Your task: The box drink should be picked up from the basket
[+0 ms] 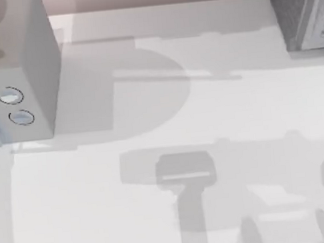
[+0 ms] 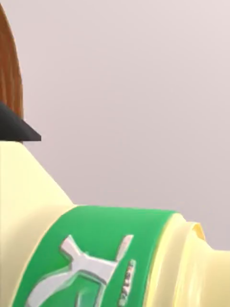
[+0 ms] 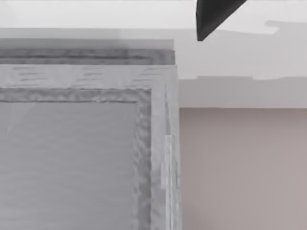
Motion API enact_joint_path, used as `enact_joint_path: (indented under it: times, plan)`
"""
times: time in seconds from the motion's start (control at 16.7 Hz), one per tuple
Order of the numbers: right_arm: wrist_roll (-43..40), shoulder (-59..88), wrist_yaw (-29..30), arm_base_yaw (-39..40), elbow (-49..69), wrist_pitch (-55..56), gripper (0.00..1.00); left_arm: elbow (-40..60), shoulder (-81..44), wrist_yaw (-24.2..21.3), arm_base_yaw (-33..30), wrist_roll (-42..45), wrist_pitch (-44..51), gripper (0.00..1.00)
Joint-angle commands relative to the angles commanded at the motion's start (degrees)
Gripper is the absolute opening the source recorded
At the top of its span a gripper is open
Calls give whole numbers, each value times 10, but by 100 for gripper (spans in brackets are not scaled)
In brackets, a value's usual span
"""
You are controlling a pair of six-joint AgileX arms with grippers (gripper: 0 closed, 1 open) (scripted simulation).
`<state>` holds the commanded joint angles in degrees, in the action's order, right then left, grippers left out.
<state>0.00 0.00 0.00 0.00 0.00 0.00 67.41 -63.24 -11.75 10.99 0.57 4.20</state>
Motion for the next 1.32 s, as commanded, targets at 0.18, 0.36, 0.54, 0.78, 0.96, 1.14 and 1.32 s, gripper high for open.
enact_joint_path:
  times: [0.18,0.36,0.54,0.78,0.96,1.14,1.32]
  plan:
    - [0,0,0,0,0,0,100,-168,154,27,-25,0,-11,0]
    - [0,0,0,0,0,0,100,-339,310,55,-51,-1,-21,0]
    - [0,0,0,0,0,0,100,-490,454,81,-76,-3,-29,0]
    - [0,0,0,0,0,0,100,-630,589,108,-101,-5,-38,0]
    - [0,0,0,0,0,0,100,-672,630,117,-109,-6,-42,0]
    - [0,0,0,0,0,0,100,-674,632,118,-110,-6,-42,0]
    - [0,0,0,0,0,0,100,-674,630,117,-108,-5,-42,0]
